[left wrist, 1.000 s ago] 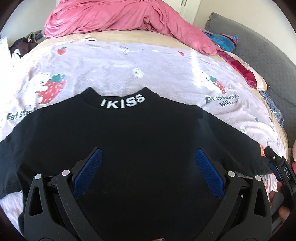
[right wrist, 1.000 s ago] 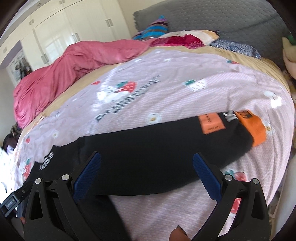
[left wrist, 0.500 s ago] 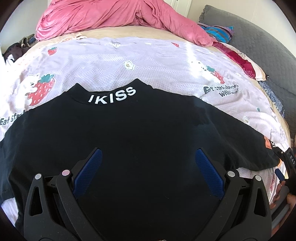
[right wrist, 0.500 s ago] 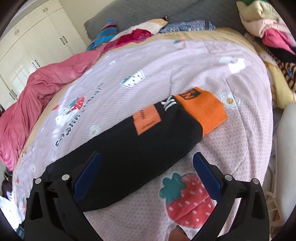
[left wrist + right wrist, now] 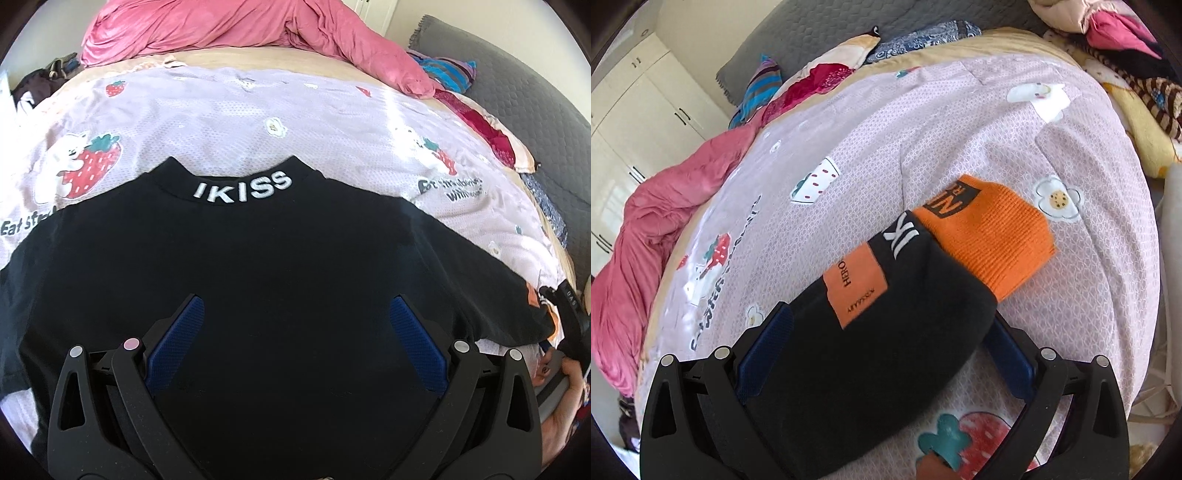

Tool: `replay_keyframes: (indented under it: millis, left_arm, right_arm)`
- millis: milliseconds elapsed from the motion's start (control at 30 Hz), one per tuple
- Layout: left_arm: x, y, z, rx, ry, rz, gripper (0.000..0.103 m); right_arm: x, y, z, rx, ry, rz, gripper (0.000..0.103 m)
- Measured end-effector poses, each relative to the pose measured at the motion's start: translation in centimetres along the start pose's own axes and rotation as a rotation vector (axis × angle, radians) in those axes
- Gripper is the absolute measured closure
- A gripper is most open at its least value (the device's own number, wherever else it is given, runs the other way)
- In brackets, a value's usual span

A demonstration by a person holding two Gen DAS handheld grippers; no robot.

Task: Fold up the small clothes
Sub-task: 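Close the right gripper on the orange cuff of the sleeve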

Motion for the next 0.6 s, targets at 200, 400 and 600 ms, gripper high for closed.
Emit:
replay_keyframes:
  millis: [200,400,600]
  left_arm:
    - [-1.4,1.1,-0.6,0.021,0.034,0.004,0.008]
    - [-2.7,1.9,-0.9,0.032,0.069,0.001,0.008]
    - [-3.7,2.9,-1.1,0.051,0.092,0.004,0.008]
  right_arm:
    - [-0.8,0.1,0.1,0.033,0.051,-0.018,0.048]
    - [-2.2,1.5,0.4,0.064,0.119,-0.158,0.081]
    - [-4.8,3.2,1.6,0.094,0.226,-0.281,0.086]
Point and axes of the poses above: each gripper's, at about its wrist camera, not at the fingertips, and y roughly against the way its jaws point, x to its right, z to its underside, the point moved 2 cm from there along -y, roughly the way its jaws point, and after that the axes turned 1 degree about z, right-handed, at the moved point
